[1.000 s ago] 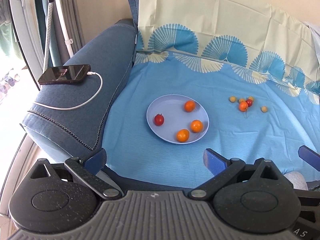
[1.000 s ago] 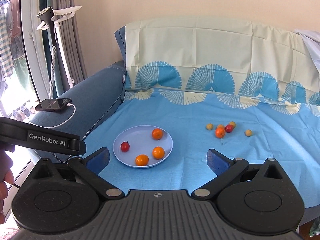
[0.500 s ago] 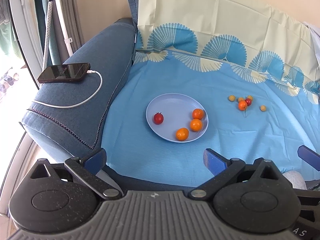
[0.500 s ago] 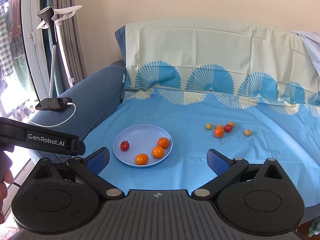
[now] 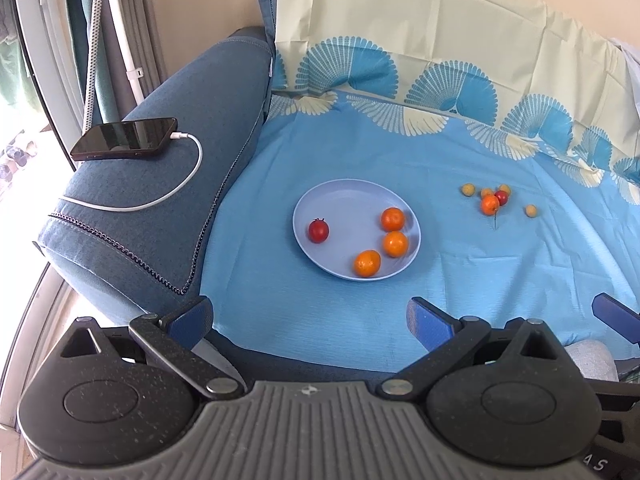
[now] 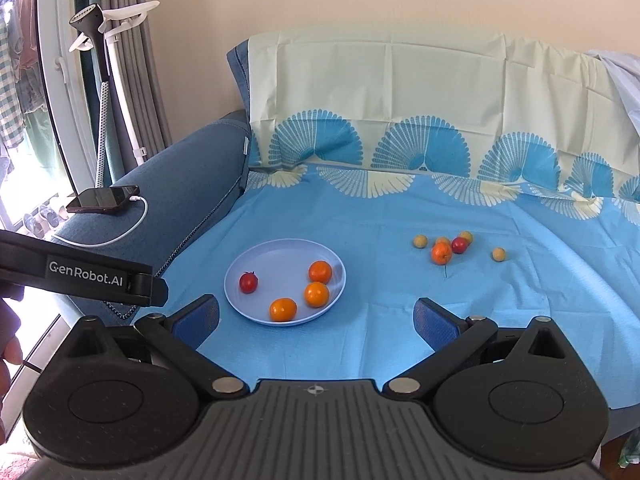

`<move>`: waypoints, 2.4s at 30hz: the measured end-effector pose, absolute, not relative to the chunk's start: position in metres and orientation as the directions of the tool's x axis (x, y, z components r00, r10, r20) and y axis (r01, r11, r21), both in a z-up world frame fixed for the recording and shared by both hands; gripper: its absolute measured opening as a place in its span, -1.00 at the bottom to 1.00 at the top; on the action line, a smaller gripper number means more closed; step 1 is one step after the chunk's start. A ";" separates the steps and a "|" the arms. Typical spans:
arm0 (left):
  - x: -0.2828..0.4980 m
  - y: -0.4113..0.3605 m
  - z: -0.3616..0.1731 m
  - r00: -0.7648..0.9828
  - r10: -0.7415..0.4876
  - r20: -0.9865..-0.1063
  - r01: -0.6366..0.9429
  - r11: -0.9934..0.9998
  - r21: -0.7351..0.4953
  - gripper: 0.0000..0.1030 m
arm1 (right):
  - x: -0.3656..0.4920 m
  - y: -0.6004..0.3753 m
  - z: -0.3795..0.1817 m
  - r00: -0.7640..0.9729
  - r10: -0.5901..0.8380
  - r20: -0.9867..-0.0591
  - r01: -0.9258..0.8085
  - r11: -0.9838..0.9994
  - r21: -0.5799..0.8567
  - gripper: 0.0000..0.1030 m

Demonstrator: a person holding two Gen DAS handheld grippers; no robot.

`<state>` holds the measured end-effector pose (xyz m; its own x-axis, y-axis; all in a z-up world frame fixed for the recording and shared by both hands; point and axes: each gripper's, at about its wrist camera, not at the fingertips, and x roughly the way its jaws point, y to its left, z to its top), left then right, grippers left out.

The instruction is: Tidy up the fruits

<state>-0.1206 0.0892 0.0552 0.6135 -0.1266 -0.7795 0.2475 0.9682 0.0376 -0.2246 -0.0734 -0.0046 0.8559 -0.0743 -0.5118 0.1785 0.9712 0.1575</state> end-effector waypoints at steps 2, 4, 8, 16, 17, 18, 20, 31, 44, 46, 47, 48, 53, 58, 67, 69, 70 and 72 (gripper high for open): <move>-0.118 0.088 0.053 0.610 -0.120 -0.783 0.243 0.969 0.041 0.99 | -0.222 -0.074 -0.007 0.855 -0.071 -0.513 0.175 0.972 0.157 0.99; -0.113 0.087 0.051 0.602 -0.113 -0.790 0.238 0.970 0.042 0.99 | -0.220 -0.075 -0.011 0.852 -0.068 -0.518 0.173 0.972 0.157 0.99; -0.102 0.081 0.045 0.583 -0.099 -0.806 0.235 0.971 0.050 0.99 | -0.211 -0.078 -0.018 0.841 -0.060 -0.537 0.173 0.972 0.162 0.99; -0.075 0.058 0.038 0.550 -0.107 -0.828 0.255 0.966 0.044 0.99 | -0.193 -0.097 -0.033 0.821 -0.067 -0.567 0.208 0.960 0.188 0.99; -0.071 0.053 0.037 0.547 -0.109 -0.830 0.260 0.964 0.044 0.99 | -0.191 -0.101 -0.035 0.818 -0.073 -0.571 0.218 0.957 0.190 0.99; -0.068 0.048 0.035 0.544 -0.111 -0.832 0.269 0.962 0.047 0.99 | -0.189 -0.106 -0.038 0.815 -0.080 -0.574 0.230 0.954 0.192 0.99; -0.060 0.035 0.032 0.539 -0.116 -0.834 0.287 0.957 0.052 0.99 | -0.184 -0.118 -0.043 0.807 -0.104 -0.581 0.261 0.946 0.194 0.99; 0.009 -0.061 0.008 0.490 -0.149 -0.859 0.359 0.933 0.042 0.99 | -0.150 -0.215 -0.083 0.740 -0.306 -0.599 0.490 0.855 0.168 0.99; 0.096 -0.239 -0.078 0.360 -0.222 -0.906 0.467 0.884 -0.031 0.99 | -0.061 -0.367 -0.164 0.670 -0.437 -0.600 0.598 0.797 0.087 0.99; 0.108 -0.264 -0.098 0.349 -0.204 -0.915 0.474 0.881 -0.016 0.99 | -0.040 -0.387 -0.181 0.673 -0.395 -0.626 0.562 0.823 0.085 0.99; 0.114 -0.275 -0.107 0.346 -0.196 -0.918 0.472 0.882 -0.010 0.99 | -0.031 -0.394 -0.188 0.676 -0.378 -0.633 0.547 0.833 0.086 0.99; 0.119 -0.283 -0.114 0.340 -0.199 -0.919 0.475 0.880 -0.014 0.99 | -0.022 -0.401 -0.195 0.684 -0.367 -0.630 0.530 0.844 0.083 0.99; 0.136 -0.311 -0.152 0.365 -0.133 -0.921 0.461 0.886 0.055 0.99 | 0.017 -0.419 -0.224 0.712 -0.293 -0.638 0.435 0.897 0.073 0.99; 0.144 -0.302 -0.172 0.310 -0.131 -0.941 0.448 0.894 0.023 1.00 | 0.027 -0.414 -0.241 0.720 -0.303 -0.624 0.429 0.902 0.056 0.99; 0.140 -0.302 -0.150 0.251 -0.194 -0.948 0.488 0.872 -0.049 -0.22 | 0.020 -0.400 -0.227 0.745 -0.231 -0.625 0.359 0.930 0.085 -0.46; 0.136 -0.299 -0.145 0.259 -0.191 -0.947 0.489 0.872 -0.042 -0.22 | 0.017 -0.400 -0.224 0.731 -0.245 -0.636 0.388 0.917 0.094 -0.45; 0.131 -0.296 -0.140 0.264 -0.190 -0.946 0.490 0.871 -0.038 -0.22 | 0.014 -0.402 -0.222 0.725 -0.248 -0.643 0.407 0.907 0.110 -0.45; 0.122 -0.286 -0.129 0.270 -0.201 -0.942 0.495 0.868 -0.043 -0.22 | 0.004 -0.405 -0.216 0.716 -0.250 -0.652 0.443 0.884 0.147 -0.45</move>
